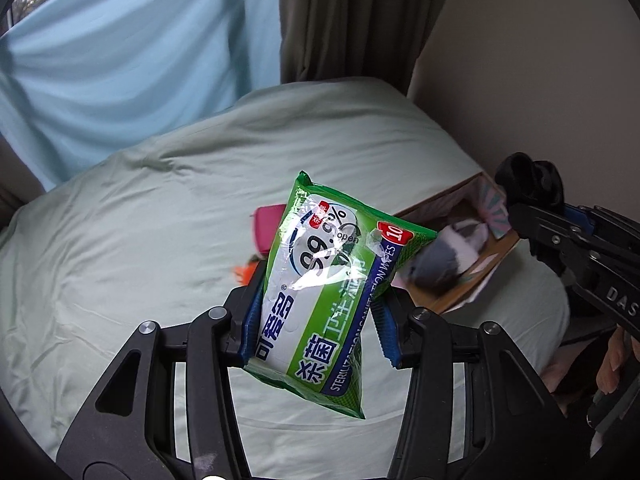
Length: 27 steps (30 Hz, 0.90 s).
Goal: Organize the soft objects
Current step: 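Carry the wipes packet and scrunchie over the box and release them inside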
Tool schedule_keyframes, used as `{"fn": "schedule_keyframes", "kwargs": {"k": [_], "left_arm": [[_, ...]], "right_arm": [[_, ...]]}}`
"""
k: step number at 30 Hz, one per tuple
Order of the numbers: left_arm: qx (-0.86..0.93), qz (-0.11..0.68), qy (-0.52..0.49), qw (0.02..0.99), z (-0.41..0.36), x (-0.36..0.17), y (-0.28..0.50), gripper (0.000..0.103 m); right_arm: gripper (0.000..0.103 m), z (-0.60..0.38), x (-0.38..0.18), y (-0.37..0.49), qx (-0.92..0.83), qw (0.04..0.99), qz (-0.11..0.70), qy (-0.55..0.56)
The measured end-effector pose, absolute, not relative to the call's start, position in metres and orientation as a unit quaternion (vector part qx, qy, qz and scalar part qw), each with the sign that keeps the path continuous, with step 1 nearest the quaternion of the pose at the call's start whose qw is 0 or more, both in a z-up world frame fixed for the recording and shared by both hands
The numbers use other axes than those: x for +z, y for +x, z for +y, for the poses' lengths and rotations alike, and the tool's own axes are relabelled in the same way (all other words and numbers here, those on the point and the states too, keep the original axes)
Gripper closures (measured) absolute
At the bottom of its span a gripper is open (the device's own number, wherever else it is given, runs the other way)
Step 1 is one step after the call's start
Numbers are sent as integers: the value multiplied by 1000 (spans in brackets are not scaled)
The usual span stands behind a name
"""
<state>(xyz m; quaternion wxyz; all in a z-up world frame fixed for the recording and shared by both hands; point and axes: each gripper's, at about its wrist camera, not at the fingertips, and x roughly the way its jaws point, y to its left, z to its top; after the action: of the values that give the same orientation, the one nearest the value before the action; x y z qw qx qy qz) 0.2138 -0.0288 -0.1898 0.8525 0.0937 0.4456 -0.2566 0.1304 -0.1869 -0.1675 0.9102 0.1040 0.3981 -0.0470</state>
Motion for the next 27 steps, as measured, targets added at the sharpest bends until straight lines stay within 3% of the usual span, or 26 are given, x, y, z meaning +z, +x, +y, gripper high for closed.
{"fn": "schedule_keyframes", "kwargs": {"k": [10, 27], "left_arm": [[-240, 473, 60, 846, -155, -198, 182, 59], [-219, 571, 79, 788, -308, -308, 237, 59]], "right_arm": [[78, -309, -174, 113, -48, 892, 436, 113], [78, -450, -280, 171, -34, 840, 521, 146]]}}
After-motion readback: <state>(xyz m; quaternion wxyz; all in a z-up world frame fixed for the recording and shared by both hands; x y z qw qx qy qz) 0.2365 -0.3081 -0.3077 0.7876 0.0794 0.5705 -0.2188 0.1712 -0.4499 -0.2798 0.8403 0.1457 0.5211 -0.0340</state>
